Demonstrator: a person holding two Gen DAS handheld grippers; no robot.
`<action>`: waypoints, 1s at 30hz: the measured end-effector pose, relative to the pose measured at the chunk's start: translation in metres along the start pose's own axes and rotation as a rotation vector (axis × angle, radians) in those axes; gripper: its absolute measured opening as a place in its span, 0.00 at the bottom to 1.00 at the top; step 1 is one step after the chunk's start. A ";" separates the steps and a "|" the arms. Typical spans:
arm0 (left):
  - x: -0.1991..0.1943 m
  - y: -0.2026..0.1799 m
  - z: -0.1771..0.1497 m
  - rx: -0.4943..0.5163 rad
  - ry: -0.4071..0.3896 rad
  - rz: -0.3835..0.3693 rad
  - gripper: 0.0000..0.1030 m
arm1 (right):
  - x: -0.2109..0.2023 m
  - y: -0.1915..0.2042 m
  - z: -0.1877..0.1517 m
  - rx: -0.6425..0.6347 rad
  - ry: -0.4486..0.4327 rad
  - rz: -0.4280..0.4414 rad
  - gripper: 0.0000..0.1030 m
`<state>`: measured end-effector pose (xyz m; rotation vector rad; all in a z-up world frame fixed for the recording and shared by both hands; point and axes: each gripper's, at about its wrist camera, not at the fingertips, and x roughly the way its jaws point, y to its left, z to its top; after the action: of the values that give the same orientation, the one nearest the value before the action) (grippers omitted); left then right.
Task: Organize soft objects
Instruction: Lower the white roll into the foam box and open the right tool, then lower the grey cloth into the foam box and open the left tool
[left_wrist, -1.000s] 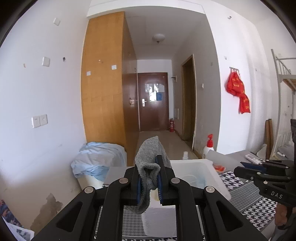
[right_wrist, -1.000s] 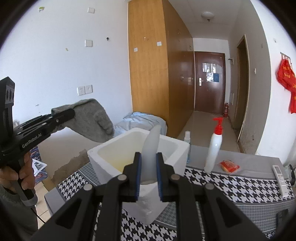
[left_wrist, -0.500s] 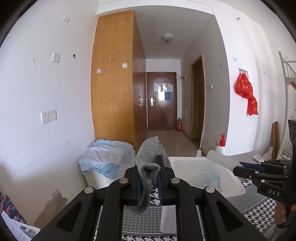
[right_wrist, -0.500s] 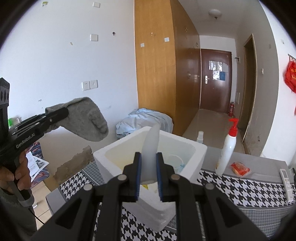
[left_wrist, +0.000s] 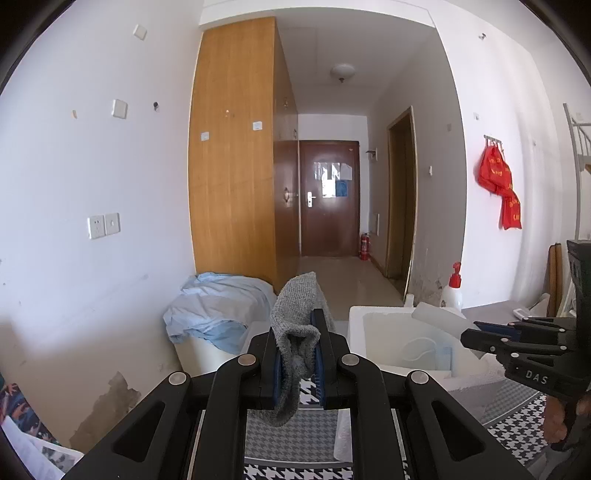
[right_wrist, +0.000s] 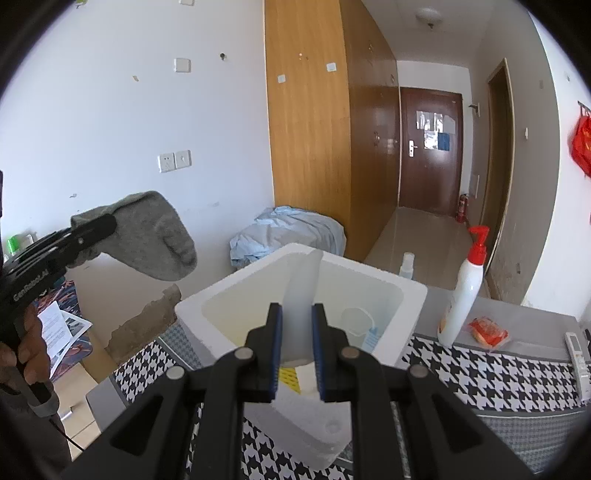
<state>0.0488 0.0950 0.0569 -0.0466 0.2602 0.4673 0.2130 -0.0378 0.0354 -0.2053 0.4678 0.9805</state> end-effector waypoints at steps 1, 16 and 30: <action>0.000 0.000 0.000 0.000 0.000 -0.001 0.14 | 0.002 0.000 0.000 -0.003 0.002 -0.006 0.30; 0.000 -0.004 0.001 0.002 -0.001 -0.012 0.14 | -0.009 -0.006 -0.003 0.022 -0.032 -0.027 0.80; 0.001 -0.015 0.005 0.000 0.005 -0.040 0.14 | -0.030 -0.012 -0.007 0.020 -0.084 -0.064 0.94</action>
<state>0.0580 0.0823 0.0610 -0.0530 0.2632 0.4272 0.2068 -0.0692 0.0426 -0.1592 0.3915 0.9182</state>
